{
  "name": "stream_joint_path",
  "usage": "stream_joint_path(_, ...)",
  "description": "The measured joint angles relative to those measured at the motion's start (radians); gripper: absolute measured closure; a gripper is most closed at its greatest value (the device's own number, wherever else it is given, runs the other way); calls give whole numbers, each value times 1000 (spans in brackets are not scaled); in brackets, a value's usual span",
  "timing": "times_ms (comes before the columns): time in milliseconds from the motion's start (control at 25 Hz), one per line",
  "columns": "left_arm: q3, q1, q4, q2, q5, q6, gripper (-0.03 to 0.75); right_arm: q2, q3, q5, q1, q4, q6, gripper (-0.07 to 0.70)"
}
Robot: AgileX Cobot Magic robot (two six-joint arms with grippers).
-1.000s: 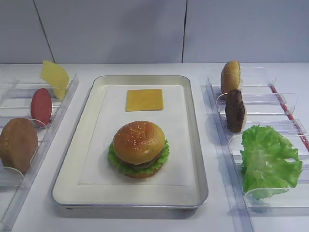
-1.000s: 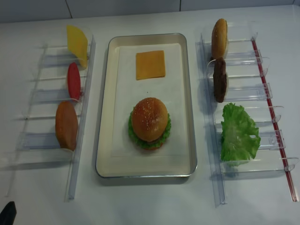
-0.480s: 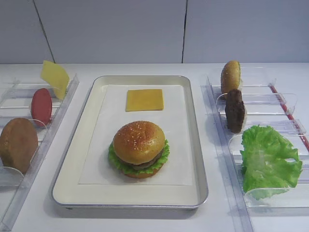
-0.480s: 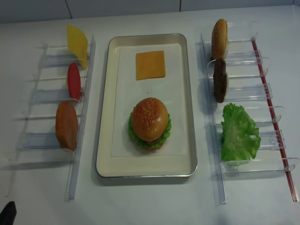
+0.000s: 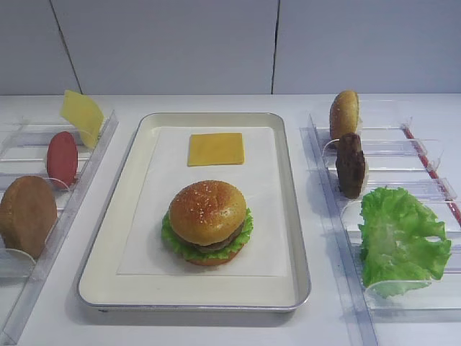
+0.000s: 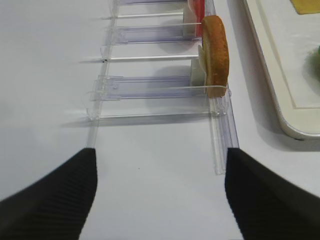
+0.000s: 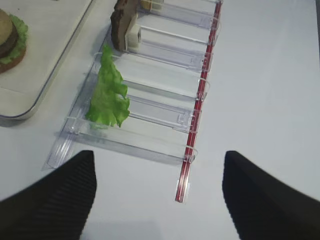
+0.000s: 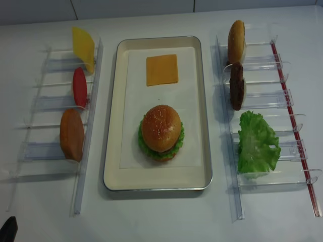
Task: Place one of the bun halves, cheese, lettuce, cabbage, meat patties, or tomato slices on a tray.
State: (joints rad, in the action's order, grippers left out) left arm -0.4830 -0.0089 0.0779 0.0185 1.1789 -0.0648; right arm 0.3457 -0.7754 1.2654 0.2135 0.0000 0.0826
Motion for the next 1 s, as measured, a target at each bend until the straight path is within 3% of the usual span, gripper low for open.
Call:
stream_joint_path(400, 0, 0, 0, 0, 0, 0, 186, -211, 253, -48, 0, 17, -2, 116)
stream_joint_path(600, 0, 0, 0, 0, 0, 0, 185, -320, 291, -110, 0, 17, -2, 116)
stream_joint_path(1000, 0, 1, 0, 0, 0, 0, 186, -362, 300, -116, 0, 0, -2, 116)
